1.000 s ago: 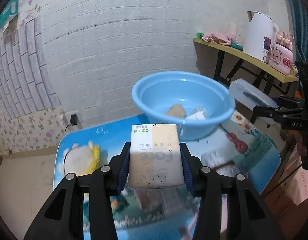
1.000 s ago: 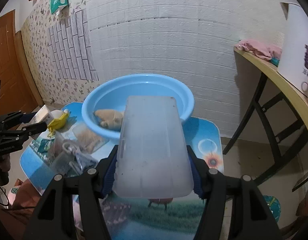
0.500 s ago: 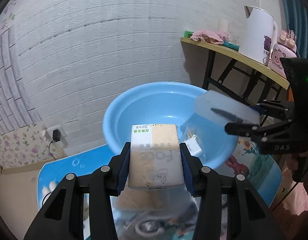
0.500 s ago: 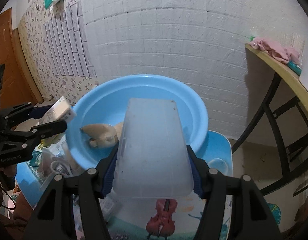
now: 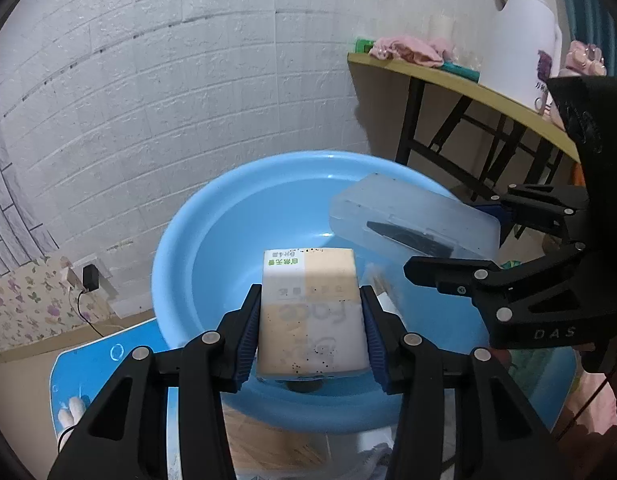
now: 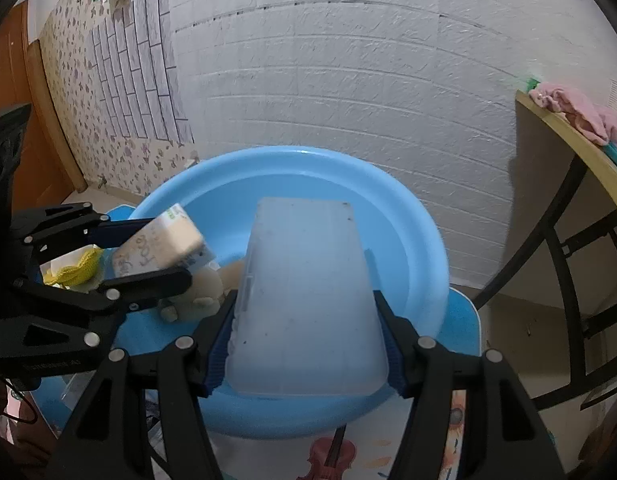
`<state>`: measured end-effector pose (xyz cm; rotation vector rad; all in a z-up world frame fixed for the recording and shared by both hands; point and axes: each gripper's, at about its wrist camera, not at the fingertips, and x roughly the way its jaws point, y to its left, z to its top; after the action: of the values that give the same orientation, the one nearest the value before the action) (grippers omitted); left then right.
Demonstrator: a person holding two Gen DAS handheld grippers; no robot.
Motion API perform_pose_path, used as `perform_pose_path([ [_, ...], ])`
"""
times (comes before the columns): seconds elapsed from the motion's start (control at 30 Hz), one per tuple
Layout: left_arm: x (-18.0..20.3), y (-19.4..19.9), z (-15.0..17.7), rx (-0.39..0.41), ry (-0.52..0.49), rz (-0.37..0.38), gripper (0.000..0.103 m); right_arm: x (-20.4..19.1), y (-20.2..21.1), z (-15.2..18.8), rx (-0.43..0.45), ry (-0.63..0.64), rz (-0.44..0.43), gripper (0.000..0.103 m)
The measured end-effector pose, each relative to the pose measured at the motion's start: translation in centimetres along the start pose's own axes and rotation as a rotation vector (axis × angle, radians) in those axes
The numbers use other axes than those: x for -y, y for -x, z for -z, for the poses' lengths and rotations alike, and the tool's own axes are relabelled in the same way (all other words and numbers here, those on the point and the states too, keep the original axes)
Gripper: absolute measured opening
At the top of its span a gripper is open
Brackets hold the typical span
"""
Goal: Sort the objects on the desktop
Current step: 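Carry the tissue pack and clear box over the blue basin, then open both grippers to drop the tissue pack and clear box into the basin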
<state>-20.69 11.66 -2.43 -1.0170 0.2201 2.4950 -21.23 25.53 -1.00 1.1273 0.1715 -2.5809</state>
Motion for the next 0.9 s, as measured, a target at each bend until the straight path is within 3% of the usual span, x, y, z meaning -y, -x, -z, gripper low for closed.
perform_pose_path([
  [0.33, -0.2, -1.2, 0.4, -0.037, 0.013, 0.006, 0.047, -0.7, -2.1, 0.4, -0.081, 0.026, -0.023, 0.061],
  [0.5, -0.4, -0.8, 0.5, -0.026, 0.019, -0.002, 0.067, -1.0, -2.5, 0.2, -0.094, 0.039, 0.006, 0.061],
  [0.7, -0.5, -0.2, 0.8, -0.019, 0.027, -0.01, 0.067, -1.4, -2.2, 0.3, -0.097, 0.023, -0.005, 0.063],
  [0.9, -0.7, 1.1, 1.3, -0.006, 0.033, -0.016, 0.067, -1.9, -1.5, 0.3, -0.091, 0.027, 0.0, 0.073],
])
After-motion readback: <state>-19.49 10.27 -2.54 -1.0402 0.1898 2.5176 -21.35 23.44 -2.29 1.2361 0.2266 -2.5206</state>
